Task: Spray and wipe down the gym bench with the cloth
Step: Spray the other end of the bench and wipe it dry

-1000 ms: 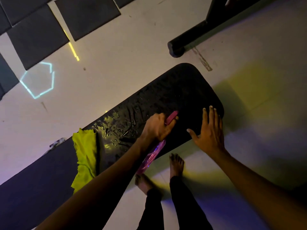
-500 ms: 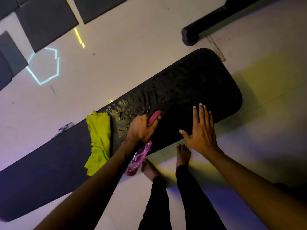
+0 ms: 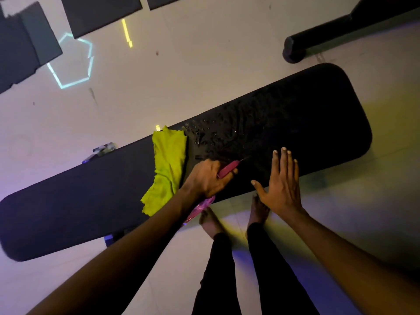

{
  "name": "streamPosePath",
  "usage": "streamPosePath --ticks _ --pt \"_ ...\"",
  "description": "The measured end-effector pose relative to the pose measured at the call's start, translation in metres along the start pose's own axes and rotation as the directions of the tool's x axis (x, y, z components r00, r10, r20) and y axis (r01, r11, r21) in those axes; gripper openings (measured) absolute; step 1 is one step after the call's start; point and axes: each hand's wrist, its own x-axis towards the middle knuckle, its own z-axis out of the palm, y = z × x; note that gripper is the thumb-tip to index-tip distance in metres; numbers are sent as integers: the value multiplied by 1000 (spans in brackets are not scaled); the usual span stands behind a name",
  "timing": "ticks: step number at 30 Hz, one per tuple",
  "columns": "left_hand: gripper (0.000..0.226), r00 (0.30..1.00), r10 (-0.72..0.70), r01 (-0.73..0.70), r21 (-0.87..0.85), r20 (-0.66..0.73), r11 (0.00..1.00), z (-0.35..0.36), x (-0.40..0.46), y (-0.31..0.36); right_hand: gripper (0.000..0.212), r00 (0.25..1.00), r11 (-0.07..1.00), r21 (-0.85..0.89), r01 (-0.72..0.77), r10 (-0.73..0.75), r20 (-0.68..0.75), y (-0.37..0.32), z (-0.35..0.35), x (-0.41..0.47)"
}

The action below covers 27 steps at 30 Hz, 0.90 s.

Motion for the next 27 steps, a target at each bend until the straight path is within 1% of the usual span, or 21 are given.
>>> streamPosePath --ticks 2,4,5,7,8,11,13,14,17,20,22,24,26,27 --pt "50 994 -34 27 -74 -100 997 -6 -12 -16 107 1000 1000 -12 23 -23 7 -13 3 -4" --pt "44 976 -61 22 -183 -211 983 -14 -26 -36 105 998 998 -15 60 -60 9 -31 5 -6" --pt "41 959 -73 9 -228 -274 974 -19 -36 -46 104 996 996 -14 83 -83 10 -42 6 -7" --pt "46 915 -107 -11 -288 -389 957 -31 -56 -68 102 990 991 -7 137 -137 16 -66 8 -8" --pt "43 892 -132 -20 -327 -433 945 -37 -68 -79 100 986 986 -3 168 -168 20 -80 9 -9" --pt "32 790 -195 -90 -425 -581 900 -53 -104 -106 94 965 965 14 263 -263 18 -123 11 -12" --pt "27 698 -244 -139 -461 -674 876 -63 -124 -119 88 945 945 7 327 -327 13 -152 11 -14" --pt "29 647 -272 -152 -470 -712 870 -67 -133 -126 85 934 934 -5 357 -357 16 -165 10 -14" --pt "35 502 -353 -174 -492 -789 853 -79 -153 -145 73 893 890 -71 450 -447 48 -199 9 -16" --pt "31 400 -382 -197 -485 -833 852 -88 -165 -156 65 826 808 -175 562 -561 58 -219 12 -18" --pt "30 364 -388 -210 -481 -846 851 -90 -170 -159 66 792 762 -225 607 -603 96 -225 14 -18" --pt "30 344 -389 -192 -469 -855 862 -88 -173 -163 73 776 737 -251 627 -619 119 -228 13 -13" --pt "34 341 -395 -152 -465 -853 872 -84 -176 -165 80 763 716 -275 642 -630 142 -229 11 -6" --pt "38 350 -401 -142 -471 -846 870 -83 -178 -166 81 756 703 -288 650 -636 154 -230 10 -2"
